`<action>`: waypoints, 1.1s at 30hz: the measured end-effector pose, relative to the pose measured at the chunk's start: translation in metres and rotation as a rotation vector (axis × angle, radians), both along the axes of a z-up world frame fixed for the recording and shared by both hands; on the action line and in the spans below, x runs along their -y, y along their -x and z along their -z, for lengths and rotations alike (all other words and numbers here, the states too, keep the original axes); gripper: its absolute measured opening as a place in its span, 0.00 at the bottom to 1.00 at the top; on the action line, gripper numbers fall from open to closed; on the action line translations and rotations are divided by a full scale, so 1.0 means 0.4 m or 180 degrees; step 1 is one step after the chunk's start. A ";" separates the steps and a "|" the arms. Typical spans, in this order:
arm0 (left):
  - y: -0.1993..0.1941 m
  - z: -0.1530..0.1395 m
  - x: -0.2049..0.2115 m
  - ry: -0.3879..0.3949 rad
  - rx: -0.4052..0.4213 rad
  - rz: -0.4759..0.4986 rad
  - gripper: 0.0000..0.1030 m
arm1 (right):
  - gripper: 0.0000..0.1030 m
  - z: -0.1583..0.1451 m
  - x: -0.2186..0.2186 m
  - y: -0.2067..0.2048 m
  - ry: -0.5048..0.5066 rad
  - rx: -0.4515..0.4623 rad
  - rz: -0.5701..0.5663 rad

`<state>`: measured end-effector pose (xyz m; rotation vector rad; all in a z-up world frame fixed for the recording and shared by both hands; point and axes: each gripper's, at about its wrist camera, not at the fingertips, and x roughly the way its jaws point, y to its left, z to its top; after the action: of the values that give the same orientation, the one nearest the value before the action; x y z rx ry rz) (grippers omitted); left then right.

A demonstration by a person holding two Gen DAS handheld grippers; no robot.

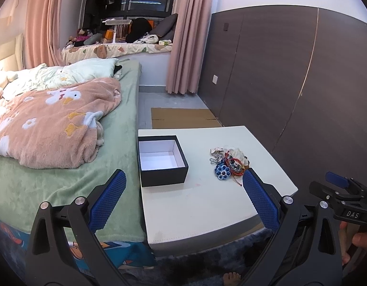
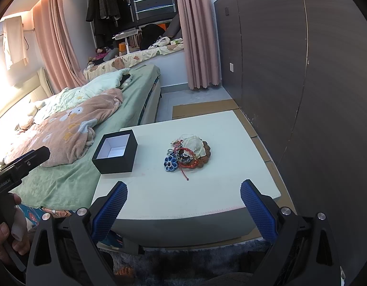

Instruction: Organize jewelry

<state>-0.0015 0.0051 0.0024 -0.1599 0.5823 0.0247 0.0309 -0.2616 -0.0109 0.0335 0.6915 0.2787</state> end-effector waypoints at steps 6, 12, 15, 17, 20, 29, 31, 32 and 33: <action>-0.002 0.005 0.000 -0.0005 0.0001 0.0009 0.95 | 0.91 0.000 -0.001 0.000 0.0001 0.0001 0.0000; -0.002 0.007 0.002 -0.0001 -0.0003 0.0007 0.95 | 0.92 0.000 -0.004 0.001 0.0003 0.0000 0.0003; -0.004 0.010 0.007 -0.0002 -0.0005 0.0009 0.95 | 0.92 0.000 -0.004 0.002 0.0003 0.0006 0.0001; -0.005 0.012 0.009 -0.0004 -0.0005 0.0009 0.95 | 0.92 0.000 -0.002 0.000 0.0007 0.0002 0.0002; 0.000 0.005 -0.001 -0.0004 0.0002 0.0006 0.95 | 0.92 -0.001 -0.004 0.002 0.0005 0.0004 0.0002; 0.000 0.004 -0.001 -0.0003 0.0002 0.0005 0.95 | 0.92 -0.001 -0.003 0.002 0.0005 0.0006 0.0002; -0.001 0.005 0.000 -0.0004 0.0002 0.0004 0.95 | 0.92 -0.001 -0.003 0.002 0.0007 0.0003 0.0003; 0.000 0.005 -0.001 -0.0003 0.0003 0.0004 0.95 | 0.92 -0.001 -0.004 0.003 0.0007 0.0005 0.0004; 0.000 0.004 -0.001 -0.0003 0.0002 0.0004 0.95 | 0.92 -0.001 -0.003 0.004 0.0008 0.0006 0.0004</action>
<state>-0.0014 0.0057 0.0008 -0.1585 0.5817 0.0238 0.0294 -0.2603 -0.0104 0.0313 0.6900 0.2766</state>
